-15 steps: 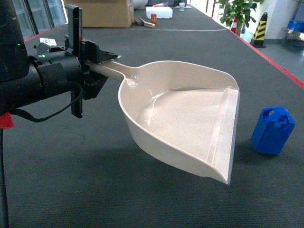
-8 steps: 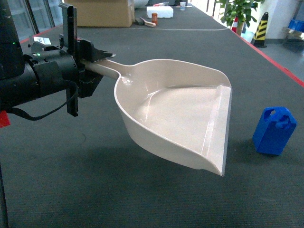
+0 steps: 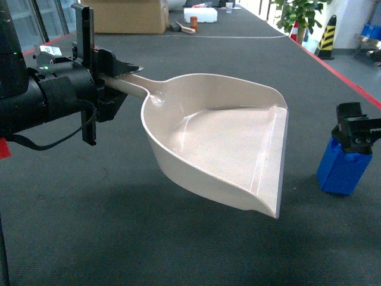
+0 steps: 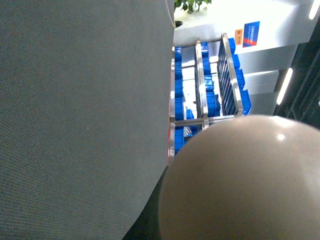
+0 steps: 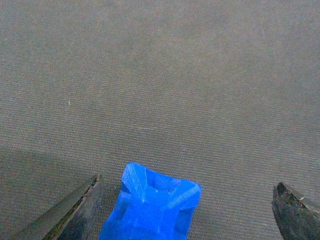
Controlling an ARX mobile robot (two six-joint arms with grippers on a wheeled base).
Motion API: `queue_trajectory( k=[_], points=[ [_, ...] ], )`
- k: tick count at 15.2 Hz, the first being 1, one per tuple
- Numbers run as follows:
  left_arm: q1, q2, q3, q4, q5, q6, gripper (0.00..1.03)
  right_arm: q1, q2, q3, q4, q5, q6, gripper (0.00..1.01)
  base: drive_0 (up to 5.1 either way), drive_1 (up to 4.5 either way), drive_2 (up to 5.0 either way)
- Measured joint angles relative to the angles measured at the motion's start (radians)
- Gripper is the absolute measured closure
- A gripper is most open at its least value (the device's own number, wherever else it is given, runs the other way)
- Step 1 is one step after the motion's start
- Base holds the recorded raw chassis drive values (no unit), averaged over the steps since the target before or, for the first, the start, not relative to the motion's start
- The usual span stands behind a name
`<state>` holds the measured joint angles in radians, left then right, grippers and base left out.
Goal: Place part in tray to right shelf
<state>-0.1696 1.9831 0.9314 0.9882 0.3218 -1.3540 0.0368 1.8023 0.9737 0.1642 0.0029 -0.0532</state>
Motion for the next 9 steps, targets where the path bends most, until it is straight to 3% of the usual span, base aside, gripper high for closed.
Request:
queue_trajectory(
  k=[1,3,6,7,9],
  points=[
    [0.000,0.000,0.000,0.000,0.000,0.000,0.86,0.012,0.042,0.026,0.001,0.008,0.008,0.04,0.0,0.00,0.0],
    [0.000,0.000,0.000,0.000,0.000,0.000,0.87,0.030,0.103,0.041,0.008,0.014,0.027,0.24,0.0,0.00,0.0],
    [0.000,0.000,0.000,0.000,0.000,0.000,0.87,0.043,0.084,0.020,-0.053,0.073,0.077,0.51,0.0,0.00,0.0],
    [0.001,0.000,0.000,0.000,-0.001,0.000,0.87,0.051,0.002,-0.027,-0.070,0.084,0.112,0.54,0.0,0.00,0.0],
    [0.001,0.000,0.000,0.000,-0.001,0.000,0.87,0.098,-0.190,-0.050,-0.109,0.044,0.166,0.54,0.0,0.00,0.0]
  ],
)
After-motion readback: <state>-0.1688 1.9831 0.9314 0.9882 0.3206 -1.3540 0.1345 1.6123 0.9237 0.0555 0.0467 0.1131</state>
